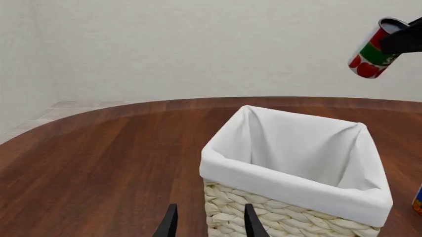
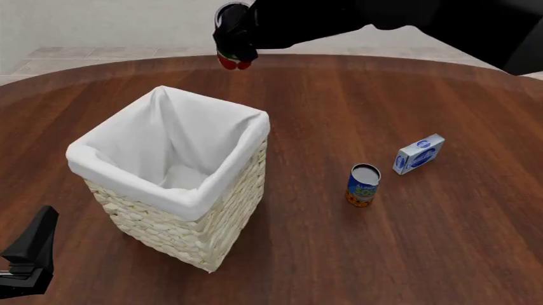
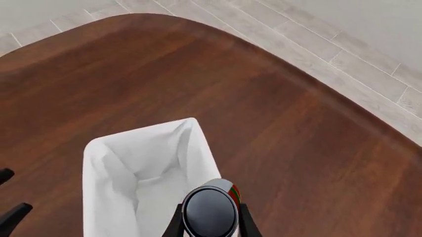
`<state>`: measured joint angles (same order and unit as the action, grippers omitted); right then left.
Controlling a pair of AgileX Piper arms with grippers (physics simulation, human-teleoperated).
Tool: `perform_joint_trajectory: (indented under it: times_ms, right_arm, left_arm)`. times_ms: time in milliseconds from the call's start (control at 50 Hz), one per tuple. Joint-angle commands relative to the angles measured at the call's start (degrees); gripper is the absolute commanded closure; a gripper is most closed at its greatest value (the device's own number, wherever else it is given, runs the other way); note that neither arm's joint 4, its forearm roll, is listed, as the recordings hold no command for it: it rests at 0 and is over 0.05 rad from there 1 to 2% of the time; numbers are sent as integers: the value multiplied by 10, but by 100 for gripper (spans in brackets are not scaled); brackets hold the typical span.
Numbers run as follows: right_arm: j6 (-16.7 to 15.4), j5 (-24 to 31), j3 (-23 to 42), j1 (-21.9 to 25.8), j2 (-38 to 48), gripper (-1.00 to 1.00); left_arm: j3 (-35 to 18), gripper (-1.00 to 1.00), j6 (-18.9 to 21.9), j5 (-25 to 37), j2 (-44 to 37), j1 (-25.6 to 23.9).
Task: Pick up the tomato sauce, and put it in the basket.
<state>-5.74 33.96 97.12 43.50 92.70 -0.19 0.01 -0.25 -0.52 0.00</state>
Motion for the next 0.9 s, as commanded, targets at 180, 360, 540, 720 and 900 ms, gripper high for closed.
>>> perform_joint_trajectory:
  times_ms: [180,360,540,720,900]
  right_arm:
    - [21,-25,6,29,14,100]
    - [28,-40,0,39,17,100]
    - [37,-58,-13,49,20,100]
    - [43,-70,-21,57,23,100]
    - [58,-94,-31,55,26,100]
  left_arm:
    - [0,-100,0,0,0,0]
    - [0,-100,0,0,0,0]
    - [0,-100,0,0,0,0]
    - [0,-100,0,0,0,0]
    - [0,-100,0,0,0,0]
